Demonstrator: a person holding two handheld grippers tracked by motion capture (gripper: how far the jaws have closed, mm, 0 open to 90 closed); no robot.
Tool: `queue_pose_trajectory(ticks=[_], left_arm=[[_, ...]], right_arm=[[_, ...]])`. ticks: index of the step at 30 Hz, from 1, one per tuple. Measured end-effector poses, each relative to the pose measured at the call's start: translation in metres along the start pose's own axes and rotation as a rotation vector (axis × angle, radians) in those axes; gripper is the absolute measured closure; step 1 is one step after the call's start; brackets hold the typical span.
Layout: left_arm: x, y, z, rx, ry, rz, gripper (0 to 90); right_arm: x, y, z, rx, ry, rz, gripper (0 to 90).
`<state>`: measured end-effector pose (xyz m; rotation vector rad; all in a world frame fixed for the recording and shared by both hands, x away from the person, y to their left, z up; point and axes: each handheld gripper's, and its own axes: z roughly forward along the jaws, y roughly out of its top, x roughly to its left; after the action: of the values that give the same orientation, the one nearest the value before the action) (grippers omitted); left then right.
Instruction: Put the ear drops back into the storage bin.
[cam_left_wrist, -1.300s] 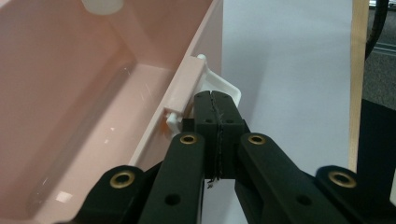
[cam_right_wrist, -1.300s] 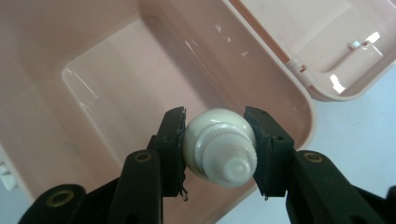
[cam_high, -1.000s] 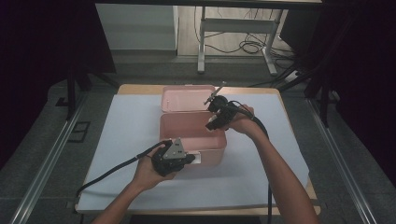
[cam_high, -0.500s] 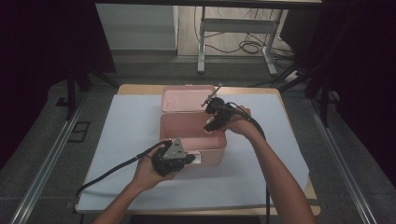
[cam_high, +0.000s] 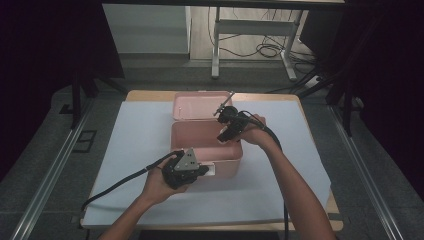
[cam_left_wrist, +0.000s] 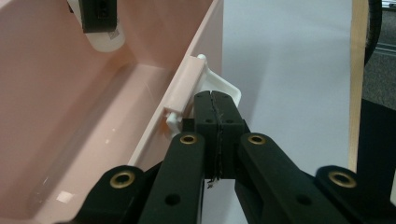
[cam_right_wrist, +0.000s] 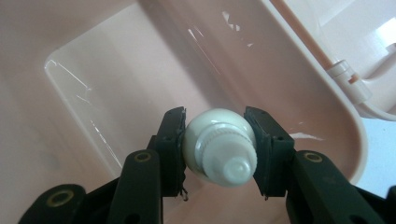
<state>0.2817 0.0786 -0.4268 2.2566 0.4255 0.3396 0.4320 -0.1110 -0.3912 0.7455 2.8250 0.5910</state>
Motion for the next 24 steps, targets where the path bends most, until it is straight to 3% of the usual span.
queue_pose_trajectory(ticks=[24], left_arm=[[0.000,-0.001,0.000,-0.005,-0.001,0.000,90.0]], right_arm=[[-0.001,0.004,0.020,0.046,0.008,-0.023,60.2]])
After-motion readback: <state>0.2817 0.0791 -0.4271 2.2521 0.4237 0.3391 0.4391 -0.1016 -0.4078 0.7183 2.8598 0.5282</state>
